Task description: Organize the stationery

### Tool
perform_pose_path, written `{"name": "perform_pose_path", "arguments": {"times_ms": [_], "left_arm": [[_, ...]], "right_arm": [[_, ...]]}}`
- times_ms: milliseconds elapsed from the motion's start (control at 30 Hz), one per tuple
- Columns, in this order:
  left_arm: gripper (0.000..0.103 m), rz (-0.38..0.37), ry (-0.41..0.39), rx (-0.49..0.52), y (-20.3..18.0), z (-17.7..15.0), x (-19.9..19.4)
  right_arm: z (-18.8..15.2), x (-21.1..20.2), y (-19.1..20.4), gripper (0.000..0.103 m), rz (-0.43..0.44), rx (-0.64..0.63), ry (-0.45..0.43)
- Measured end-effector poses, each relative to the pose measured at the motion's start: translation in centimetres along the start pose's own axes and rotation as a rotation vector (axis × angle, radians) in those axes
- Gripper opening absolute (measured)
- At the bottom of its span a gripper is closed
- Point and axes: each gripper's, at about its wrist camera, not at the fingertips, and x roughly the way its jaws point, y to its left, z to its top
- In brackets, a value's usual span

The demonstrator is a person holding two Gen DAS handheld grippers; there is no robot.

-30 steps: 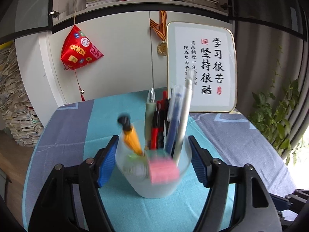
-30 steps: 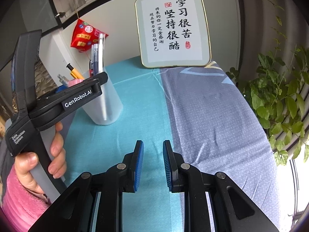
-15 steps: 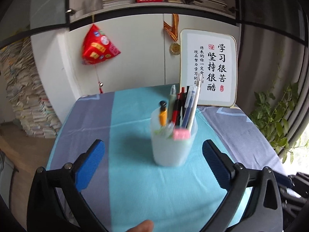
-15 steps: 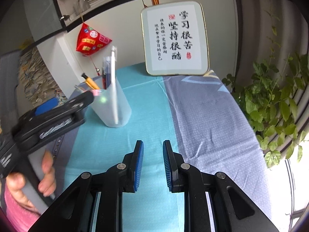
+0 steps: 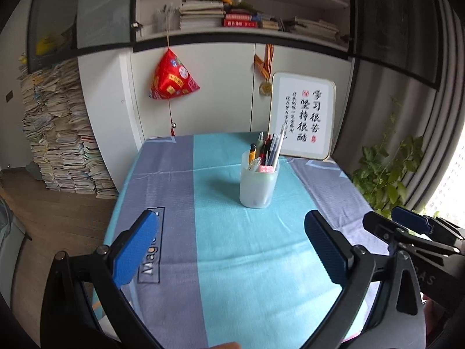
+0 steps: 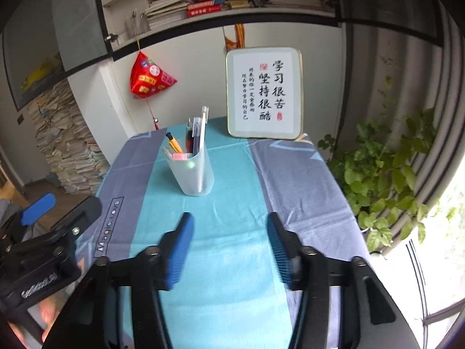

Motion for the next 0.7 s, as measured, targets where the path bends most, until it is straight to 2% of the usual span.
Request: {"name": "perform_pose_path", "arguments": {"times_ms": [133,300,567,633,700], "left_arm": [[0.101,0.002,-0.029,0.008,-0.3,-0.6,-2.7],[0.101,-0.003,-0.043,0.013,-0.5,-1.9,-5.8],[0.101,-0.003,-0.108,0.003,-0.3,-2.8,-10.3],[0.101,-0.001,-0.134,0.001,-0.3,-2.8,-11.3],[0.102,0.002,-0.152,0.003,-0.3,-2.9,-11.9]], "right_arm": [[-0.6,-2.8,0.1,0.057,-0.034,0.019,-0.018],[-1.2,-6.4,0.4,0.058,-0.015,0.037,-0.028],[-1.9,-12.2,1.2,0.059,0.006,0.045,-0.132],[-2.1,-13.3,1.6,0.073,-0.005,0.031,-0.163],[-2.4,-14.2,2.1,0.076,-0.015,0.015,-0.201]]}}
